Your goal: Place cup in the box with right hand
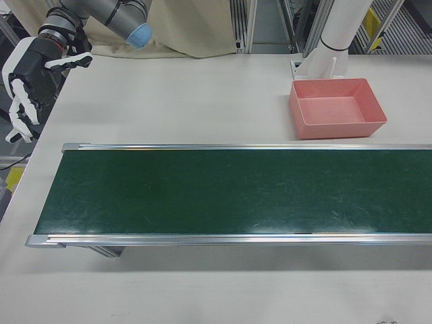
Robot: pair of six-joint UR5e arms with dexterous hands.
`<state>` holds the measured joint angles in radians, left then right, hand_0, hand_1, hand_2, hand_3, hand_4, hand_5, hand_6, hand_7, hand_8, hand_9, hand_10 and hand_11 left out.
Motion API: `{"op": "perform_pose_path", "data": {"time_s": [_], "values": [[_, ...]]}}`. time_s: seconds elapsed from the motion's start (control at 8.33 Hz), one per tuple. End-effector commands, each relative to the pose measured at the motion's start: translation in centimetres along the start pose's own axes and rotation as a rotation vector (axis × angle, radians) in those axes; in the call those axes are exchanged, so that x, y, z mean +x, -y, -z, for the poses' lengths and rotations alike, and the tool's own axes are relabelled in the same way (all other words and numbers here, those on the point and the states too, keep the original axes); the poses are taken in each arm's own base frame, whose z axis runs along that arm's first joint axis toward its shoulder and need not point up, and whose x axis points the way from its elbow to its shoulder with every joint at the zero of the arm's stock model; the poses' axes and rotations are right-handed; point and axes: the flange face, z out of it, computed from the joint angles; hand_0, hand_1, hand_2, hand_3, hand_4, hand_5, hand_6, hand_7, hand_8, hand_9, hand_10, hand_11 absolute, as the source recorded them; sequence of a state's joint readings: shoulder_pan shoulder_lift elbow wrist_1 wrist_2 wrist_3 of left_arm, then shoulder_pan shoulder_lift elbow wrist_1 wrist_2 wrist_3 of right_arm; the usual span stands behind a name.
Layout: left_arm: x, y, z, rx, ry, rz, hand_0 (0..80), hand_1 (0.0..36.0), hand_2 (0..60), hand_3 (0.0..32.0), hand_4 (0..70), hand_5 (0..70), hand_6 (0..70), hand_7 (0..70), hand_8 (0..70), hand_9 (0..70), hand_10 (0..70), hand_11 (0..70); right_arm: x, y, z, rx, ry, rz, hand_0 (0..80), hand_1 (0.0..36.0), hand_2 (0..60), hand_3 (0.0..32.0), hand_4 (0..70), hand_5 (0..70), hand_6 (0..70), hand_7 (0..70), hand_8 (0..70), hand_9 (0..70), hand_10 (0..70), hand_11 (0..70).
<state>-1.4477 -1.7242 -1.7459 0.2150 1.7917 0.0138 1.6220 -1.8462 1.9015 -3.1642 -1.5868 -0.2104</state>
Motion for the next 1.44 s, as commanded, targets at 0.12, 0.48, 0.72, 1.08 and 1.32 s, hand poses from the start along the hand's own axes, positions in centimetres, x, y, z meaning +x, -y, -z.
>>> {"op": "perform_pose_path", "data": {"time_s": [0.12,0.48,0.72,1.08,1.32], "values": [[0.0,0.0,0.0,0.000,0.000,0.000,0.0,0.0,0.0,0.0,0.0,0.0,0.0,0.0,0.0,0.0,0.0,0.0,5.3,-4.3,-5.5,-0.051,-0.118,0.081,46.4,10.0,0.0,0.0,4.0,3.8,7.5,29.2,9.2,17.4,0.0,0.0],[0.0,0.0,0.0,0.000,0.000,0.000,0.0,0.0,0.0,0.0,0.0,0.0,0.0,0.0,0.0,0.0,0.0,0.0,11.4,-10.5,-7.5,-0.072,-0.112,0.071,46.4,10.2,0.0,0.0,0.0,4.1,6.9,25.9,8.5,15.6,0.0,0.0],[0.0,-0.1,0.0,0.000,0.000,0.000,0.0,0.0,0.0,0.0,0.0,0.0,0.0,0.0,0.0,0.0,0.0,0.0,15.4,-16.7,-10.6,-0.080,-0.127,0.060,47.0,11.4,0.0,0.0,1.3,4.0,7.3,29.1,8.4,16.2,0.0,0.0],[0.0,0.0,0.0,0.002,0.000,0.000,0.0,0.0,0.0,0.0,0.0,0.0,0.0,0.0,0.0,0.0,0.0,0.0,22.4,-24.3,-12.2,-0.111,-0.131,0.026,47.8,12.5,0.0,0.0,2.0,4.2,7.1,28.3,8.0,15.5,0.0,0.0],[0.0,0.0,0.0,0.000,0.000,0.000,0.0,0.0,0.0,0.0,0.0,0.0,0.0,0.0,0.0,0.0,0.0,0.0,28.3,-27.1,-10.0,-0.110,-0.110,-0.002,49.1,14.2,0.0,0.0,5.6,4.3,7.5,30.5,7.9,16.1,0.0,0.0]]}}
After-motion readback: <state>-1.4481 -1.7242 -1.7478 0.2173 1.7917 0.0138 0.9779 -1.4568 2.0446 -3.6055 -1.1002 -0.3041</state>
